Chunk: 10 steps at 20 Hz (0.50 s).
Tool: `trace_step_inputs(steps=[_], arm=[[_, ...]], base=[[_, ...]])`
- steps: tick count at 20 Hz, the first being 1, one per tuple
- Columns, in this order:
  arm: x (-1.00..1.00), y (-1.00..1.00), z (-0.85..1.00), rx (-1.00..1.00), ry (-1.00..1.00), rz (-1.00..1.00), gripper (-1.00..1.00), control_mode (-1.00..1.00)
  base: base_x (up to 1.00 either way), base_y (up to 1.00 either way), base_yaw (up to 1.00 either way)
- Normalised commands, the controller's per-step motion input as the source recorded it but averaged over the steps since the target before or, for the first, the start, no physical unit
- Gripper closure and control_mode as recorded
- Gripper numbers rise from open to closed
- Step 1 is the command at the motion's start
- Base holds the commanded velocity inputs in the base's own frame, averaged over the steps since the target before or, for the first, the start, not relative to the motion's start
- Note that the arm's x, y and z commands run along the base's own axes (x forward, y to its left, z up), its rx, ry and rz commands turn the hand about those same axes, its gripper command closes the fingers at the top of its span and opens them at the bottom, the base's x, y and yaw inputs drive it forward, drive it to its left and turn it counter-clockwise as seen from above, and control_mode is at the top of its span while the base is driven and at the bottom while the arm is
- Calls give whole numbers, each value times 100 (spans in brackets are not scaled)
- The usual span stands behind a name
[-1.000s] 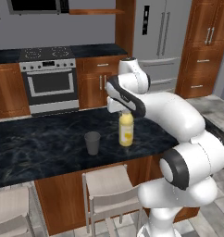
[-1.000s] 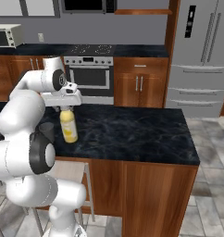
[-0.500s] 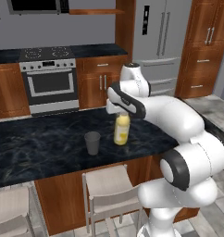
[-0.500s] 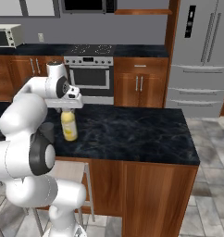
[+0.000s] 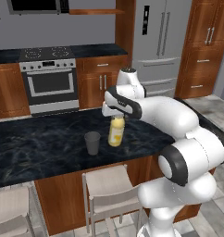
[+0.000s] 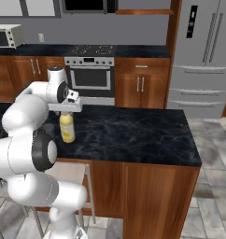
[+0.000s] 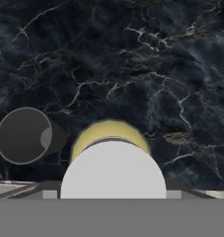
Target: There is a wine glass and glass cup on the dining counter. Place the wine bottle next to the wine glass and the juice bottle next to the glass cup.
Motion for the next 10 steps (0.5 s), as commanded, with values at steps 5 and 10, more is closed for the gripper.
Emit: trace_step_inputs(steps=[5, 10], arm=[[10, 21, -21, 0, 0, 0, 100, -100], [7, 8, -28, 0, 0, 0, 100, -100]], base=[[0, 0, 0], [0, 0, 0]])
